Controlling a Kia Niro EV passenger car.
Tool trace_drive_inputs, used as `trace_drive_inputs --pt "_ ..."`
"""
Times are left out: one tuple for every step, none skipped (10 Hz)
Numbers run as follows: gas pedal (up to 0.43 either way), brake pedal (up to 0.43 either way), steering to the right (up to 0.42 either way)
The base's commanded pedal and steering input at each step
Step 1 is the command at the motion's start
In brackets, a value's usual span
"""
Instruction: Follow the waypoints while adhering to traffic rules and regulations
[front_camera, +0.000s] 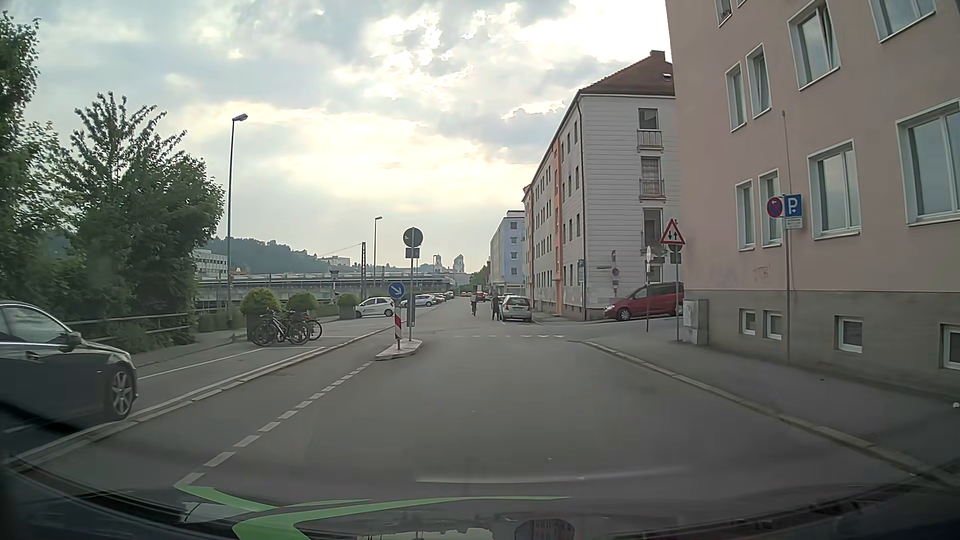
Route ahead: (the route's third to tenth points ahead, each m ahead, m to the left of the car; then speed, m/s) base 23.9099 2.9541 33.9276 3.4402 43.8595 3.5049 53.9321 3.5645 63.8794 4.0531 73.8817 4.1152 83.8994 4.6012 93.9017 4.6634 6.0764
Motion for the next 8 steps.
trace_drive_inputs --pt "0.0 0.11 0.006" --pt "0.0 0.11 0.005" --pt "0.0 0.11 0.004" --pt "0.0 0.11 0.003" --pt "0.0 0.11 0.0" --pt "0.0 0.11 -0.001" --pt "0.0 0.11 -0.003" --pt "0.0 0.11 -0.005"
